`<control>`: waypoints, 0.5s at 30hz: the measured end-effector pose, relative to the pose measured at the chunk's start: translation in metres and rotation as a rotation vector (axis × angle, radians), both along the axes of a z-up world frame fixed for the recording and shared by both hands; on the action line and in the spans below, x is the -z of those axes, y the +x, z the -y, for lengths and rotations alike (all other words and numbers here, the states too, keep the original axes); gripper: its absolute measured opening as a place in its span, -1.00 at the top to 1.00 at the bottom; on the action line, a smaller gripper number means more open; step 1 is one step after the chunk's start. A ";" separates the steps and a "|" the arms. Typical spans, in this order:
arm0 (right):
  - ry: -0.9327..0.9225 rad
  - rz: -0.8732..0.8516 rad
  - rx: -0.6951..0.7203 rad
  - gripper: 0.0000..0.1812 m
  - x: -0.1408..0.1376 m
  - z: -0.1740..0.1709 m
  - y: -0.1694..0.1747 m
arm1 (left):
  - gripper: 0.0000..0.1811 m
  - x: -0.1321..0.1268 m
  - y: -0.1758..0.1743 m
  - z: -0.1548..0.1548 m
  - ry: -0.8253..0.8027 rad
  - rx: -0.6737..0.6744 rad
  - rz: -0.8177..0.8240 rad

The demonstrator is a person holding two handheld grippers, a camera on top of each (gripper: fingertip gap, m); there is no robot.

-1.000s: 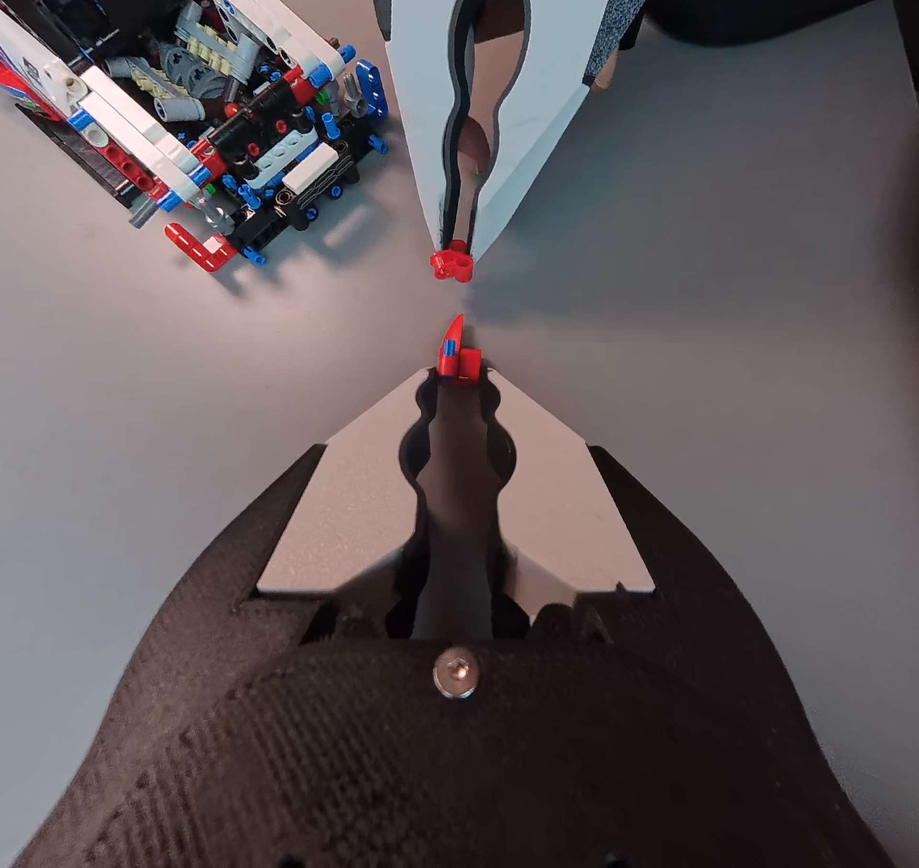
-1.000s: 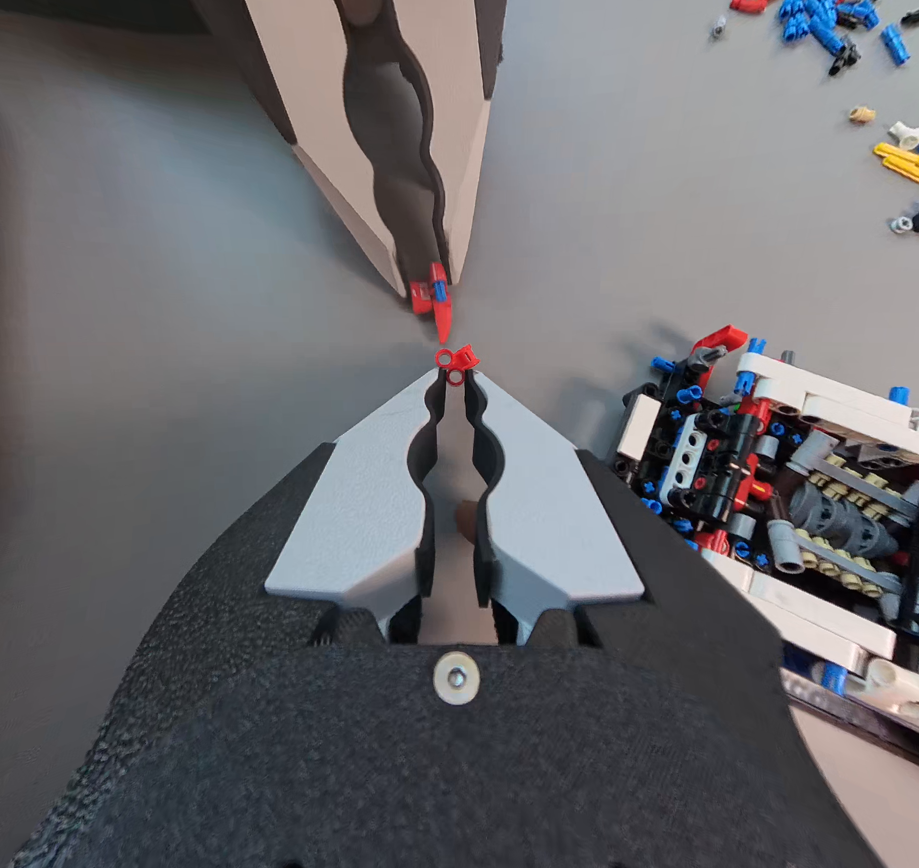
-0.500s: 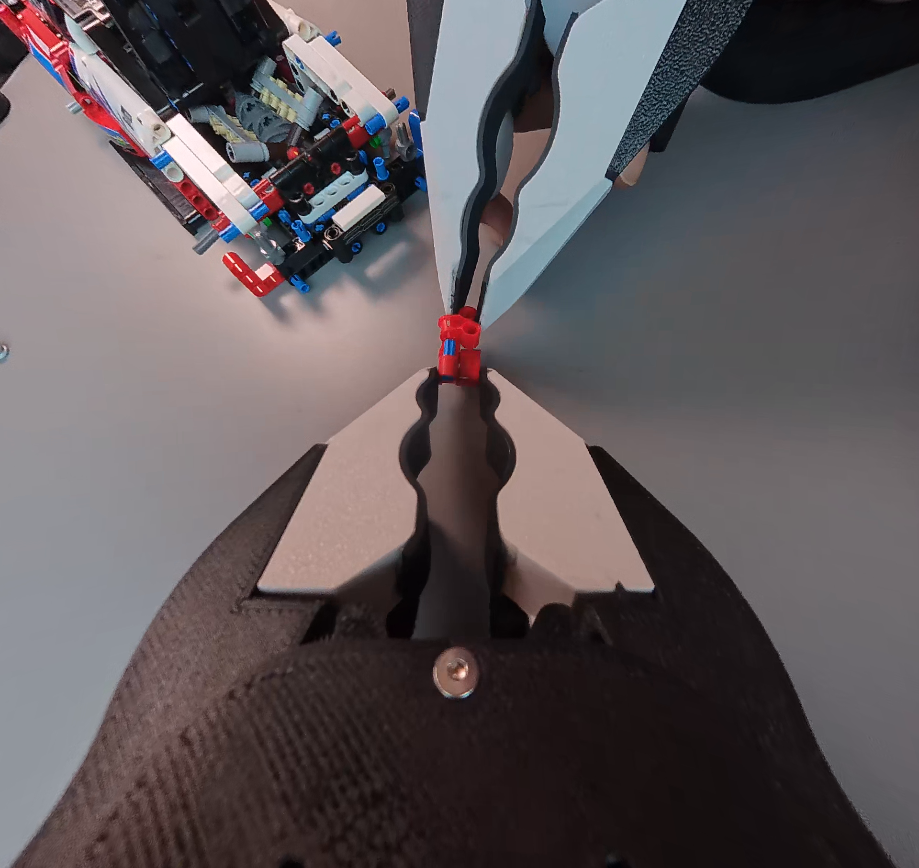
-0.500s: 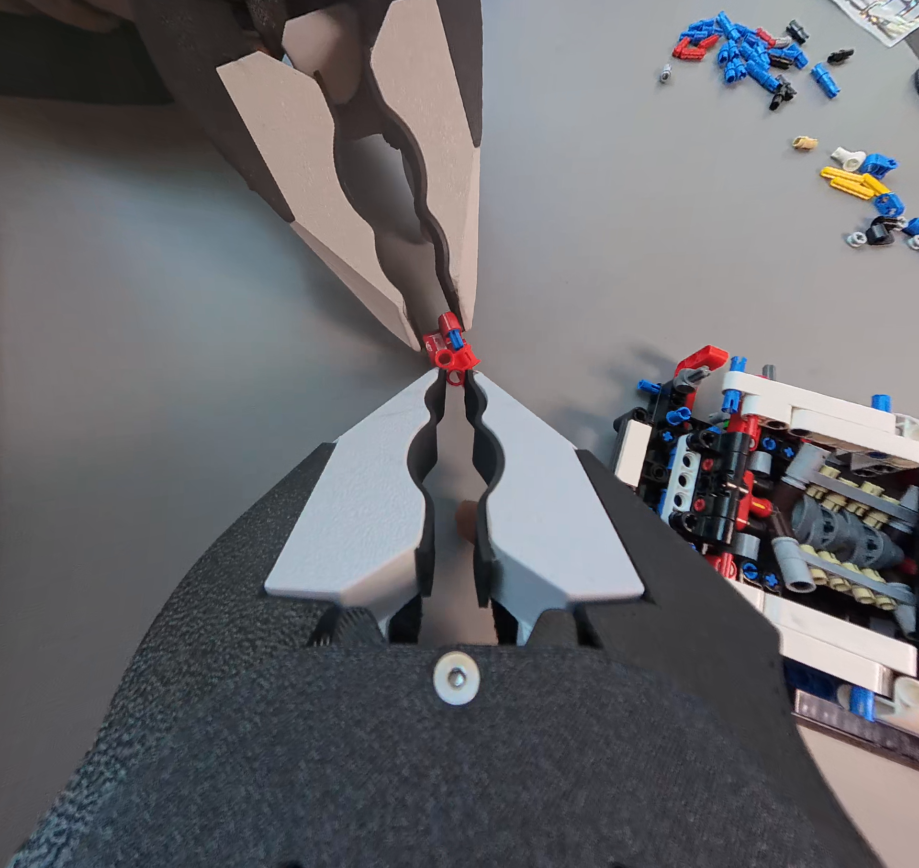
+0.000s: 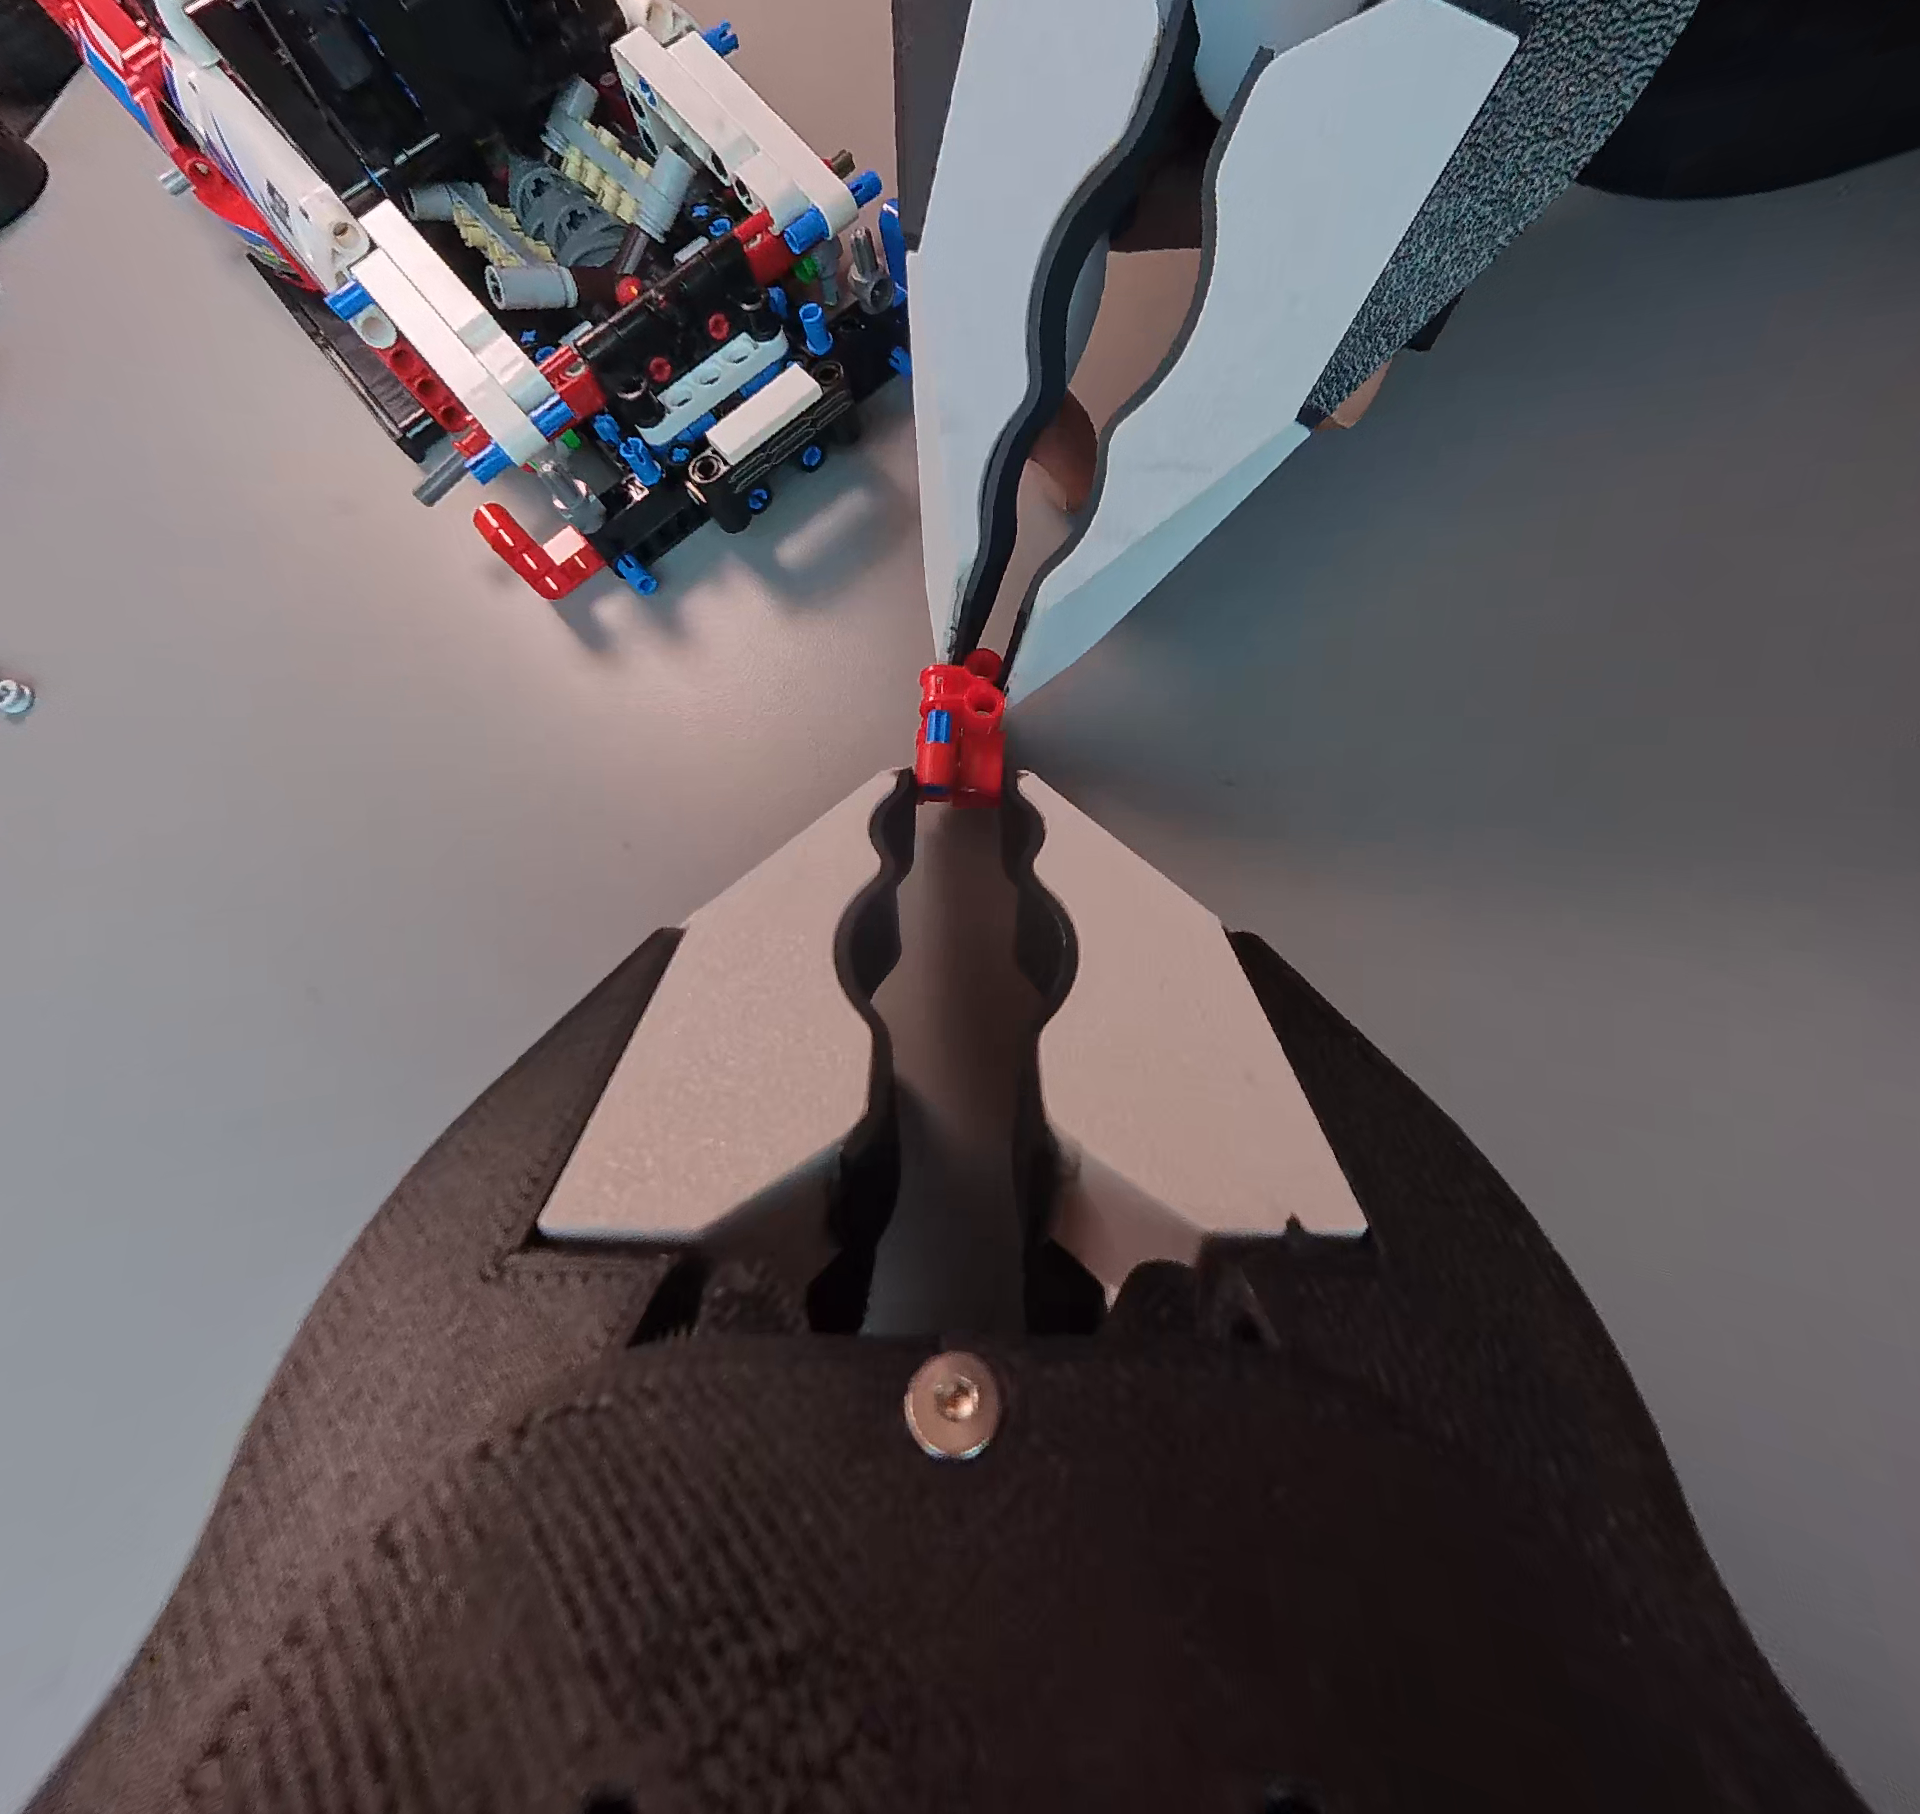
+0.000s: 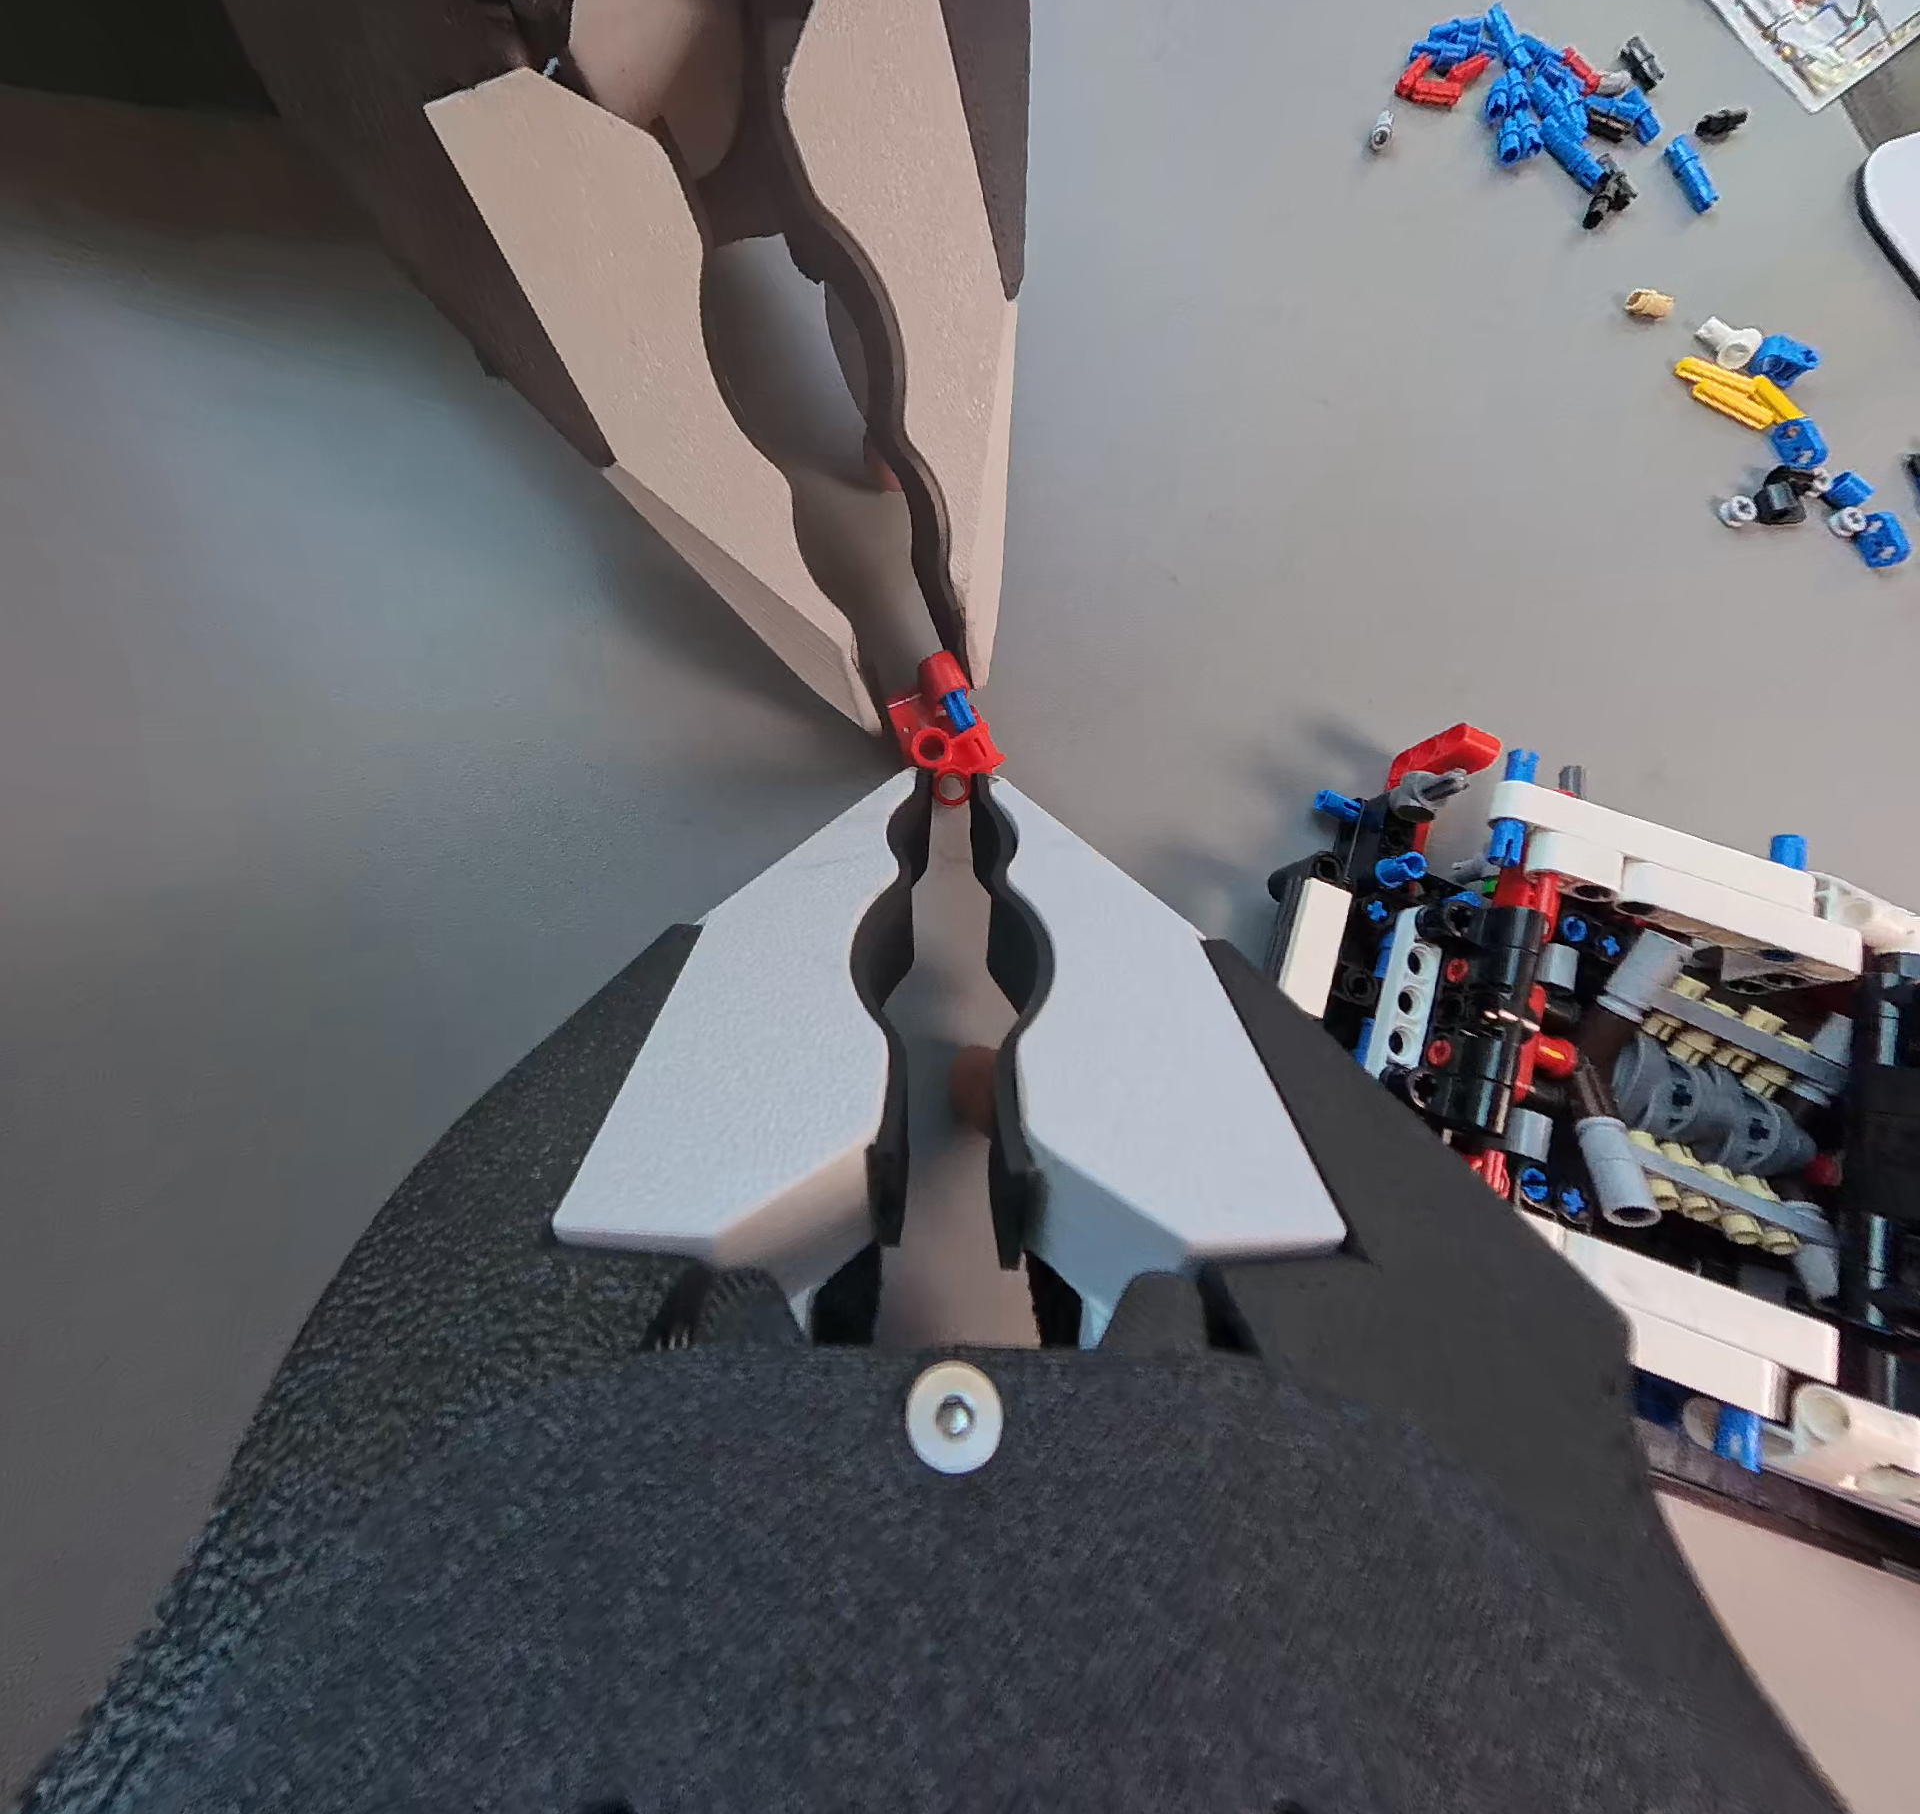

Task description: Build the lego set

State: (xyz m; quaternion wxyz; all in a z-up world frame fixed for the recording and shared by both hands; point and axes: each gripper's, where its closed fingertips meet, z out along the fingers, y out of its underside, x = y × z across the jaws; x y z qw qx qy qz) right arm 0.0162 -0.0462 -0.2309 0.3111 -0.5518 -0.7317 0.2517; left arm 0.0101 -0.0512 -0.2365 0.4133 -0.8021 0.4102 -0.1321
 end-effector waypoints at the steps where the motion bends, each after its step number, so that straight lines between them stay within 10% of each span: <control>1: 0.006 -0.002 0.001 0.95 0.000 0.000 0.000 | 0.85 0.000 0.000 0.000 -0.002 -0.002 0.003; 15: 0.094 -0.048 -0.041 0.95 -0.002 -0.001 -0.001 | 0.85 -0.001 -0.001 -0.002 0.036 -0.005 -0.024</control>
